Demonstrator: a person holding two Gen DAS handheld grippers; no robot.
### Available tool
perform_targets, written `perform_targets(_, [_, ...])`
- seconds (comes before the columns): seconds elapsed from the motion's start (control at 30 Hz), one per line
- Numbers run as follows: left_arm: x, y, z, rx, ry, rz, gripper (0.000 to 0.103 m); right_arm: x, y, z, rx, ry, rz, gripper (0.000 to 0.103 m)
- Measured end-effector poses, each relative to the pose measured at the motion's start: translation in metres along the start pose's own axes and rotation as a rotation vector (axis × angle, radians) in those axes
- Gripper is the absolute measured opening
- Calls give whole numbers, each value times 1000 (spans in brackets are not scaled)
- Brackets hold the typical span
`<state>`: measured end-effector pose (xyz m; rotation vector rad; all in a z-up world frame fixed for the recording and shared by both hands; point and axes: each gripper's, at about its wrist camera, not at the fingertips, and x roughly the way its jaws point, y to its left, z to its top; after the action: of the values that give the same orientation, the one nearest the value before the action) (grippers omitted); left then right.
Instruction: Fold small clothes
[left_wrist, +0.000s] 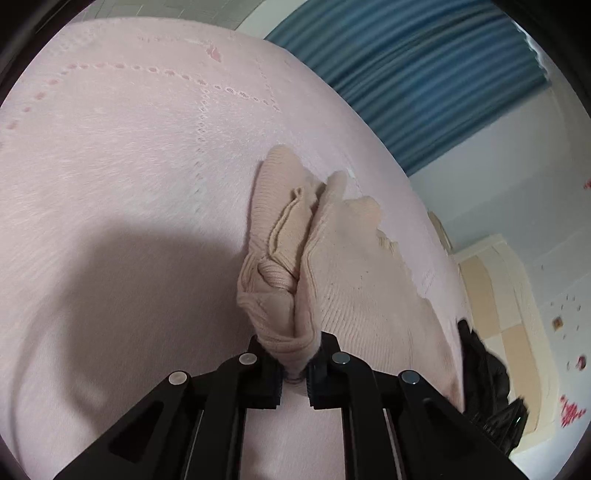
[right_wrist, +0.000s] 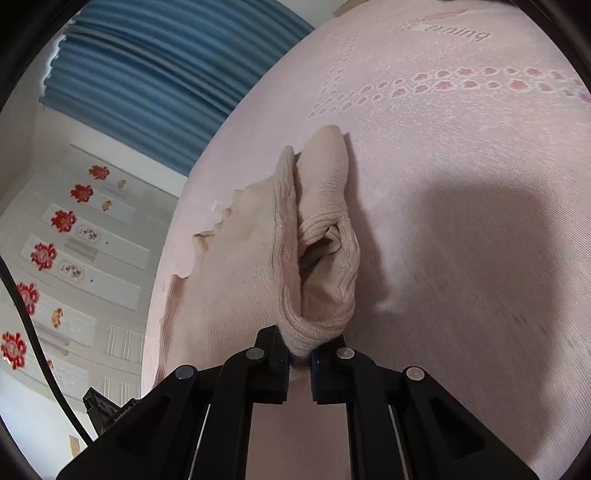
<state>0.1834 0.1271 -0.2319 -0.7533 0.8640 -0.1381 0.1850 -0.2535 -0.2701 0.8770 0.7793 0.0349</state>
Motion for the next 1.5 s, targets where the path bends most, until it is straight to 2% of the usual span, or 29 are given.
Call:
perform_targets(0.13, [-31,4,-26,37,-4,32,9,-29,-2,-19,-9,38,13,8])
perform_targets(0.33, [-63,23,-59,-11,32,0,10,-76,-1,-65,-173,58,-61,8])
perform_targets(0.47, [-74,20,-77,52,40,43,12,-97,-2,-81,-216,54,-85,9])
perform_targets(0.6, [-77,14,-70,137,15,158,30,-104,-3,-84,-232,38,-149,22])
perform_targets(0.67, [-82,10,-61,180,-31,198,39,-113,4,-82,-273,6,-173,25])
perform_targets(0.7, [-84,7,-55,197,-63,207,48,-118,7,-80,-289,-16,-183,29])
perform_targets(0.73, [-83,2,-49,215,-85,210,52,-123,11,-78,-302,-51,-197,32])
perform_targets(0.8, [-74,-12,-29,264,-102,208,52,-124,25,-64,-335,-119,-232,33])
perform_targets(0.9, [-50,-39,0,309,-91,155,52,-110,45,-45,-361,-140,-264,33])
perform_targets(1.0, [-22,-58,25,328,-76,145,51,-78,65,-23,-364,-151,-288,33])
perform_targets(1.1, [14,-64,42,336,-38,213,49,-40,73,-1,-330,-142,-328,33])
perform_targets(1.17, [37,-59,43,365,30,247,46,-18,68,7,-306,-130,-344,33])
perform_targets(1.2, [44,-56,40,369,47,252,31,-10,67,8,-302,-123,-347,33])
perform_targets(1.23, [49,-49,37,360,55,273,6,1,61,6,-299,-109,-356,33])
perform_targets(1.33, [38,-34,32,308,21,292,7,18,48,-1,-299,-100,-416,33])
perform_targets(1.43, [26,-31,29,316,13,288,7,7,53,2,-314,-135,-347,33])
perform_targets(1.5, [30,-28,26,333,38,297,10,8,51,3,-302,-139,-354,33])
